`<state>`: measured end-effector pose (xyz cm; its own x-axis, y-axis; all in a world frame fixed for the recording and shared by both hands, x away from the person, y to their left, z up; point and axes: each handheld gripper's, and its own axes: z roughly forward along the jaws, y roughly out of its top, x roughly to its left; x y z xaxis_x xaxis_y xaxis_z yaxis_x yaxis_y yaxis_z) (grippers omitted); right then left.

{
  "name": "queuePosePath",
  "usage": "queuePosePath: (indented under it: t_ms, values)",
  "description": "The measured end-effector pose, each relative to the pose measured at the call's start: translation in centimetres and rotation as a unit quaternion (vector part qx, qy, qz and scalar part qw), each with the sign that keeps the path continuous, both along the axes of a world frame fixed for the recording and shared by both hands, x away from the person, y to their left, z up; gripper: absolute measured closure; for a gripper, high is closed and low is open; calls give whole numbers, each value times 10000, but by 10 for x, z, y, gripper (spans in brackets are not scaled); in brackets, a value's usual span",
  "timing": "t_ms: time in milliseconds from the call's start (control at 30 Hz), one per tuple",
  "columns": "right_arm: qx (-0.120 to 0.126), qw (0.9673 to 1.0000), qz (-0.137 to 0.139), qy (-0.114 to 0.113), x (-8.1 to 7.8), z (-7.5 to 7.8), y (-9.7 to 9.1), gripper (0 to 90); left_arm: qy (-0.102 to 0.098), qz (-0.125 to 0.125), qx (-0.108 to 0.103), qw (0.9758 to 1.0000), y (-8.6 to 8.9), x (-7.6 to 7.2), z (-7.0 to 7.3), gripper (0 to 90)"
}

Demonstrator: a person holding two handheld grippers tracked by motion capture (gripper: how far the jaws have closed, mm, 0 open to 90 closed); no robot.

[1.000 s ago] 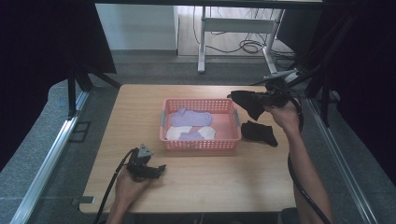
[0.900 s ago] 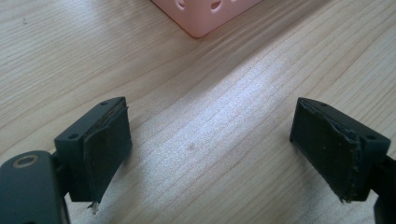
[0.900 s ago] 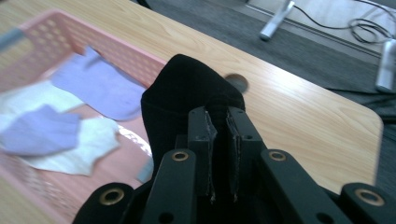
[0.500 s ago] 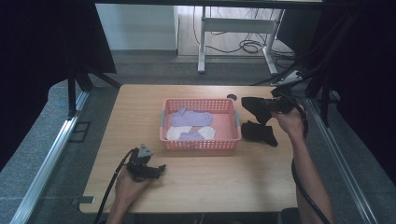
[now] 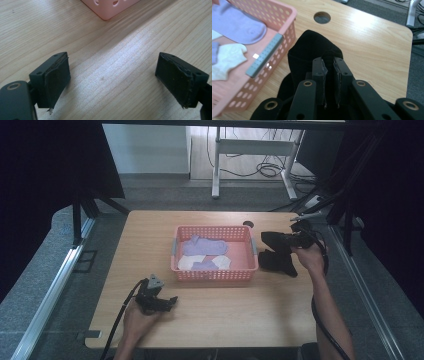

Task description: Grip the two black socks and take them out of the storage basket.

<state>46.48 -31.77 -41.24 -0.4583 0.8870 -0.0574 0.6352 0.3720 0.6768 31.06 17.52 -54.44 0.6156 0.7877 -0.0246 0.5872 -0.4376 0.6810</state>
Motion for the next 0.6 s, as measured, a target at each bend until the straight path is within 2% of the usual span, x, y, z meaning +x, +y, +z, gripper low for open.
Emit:
queuePosePath:
  t_ms: [600]
  values:
    - [-238,9990,-114,370,5,-54,0,796,-7,17,-24,10000,0,0,0,122]
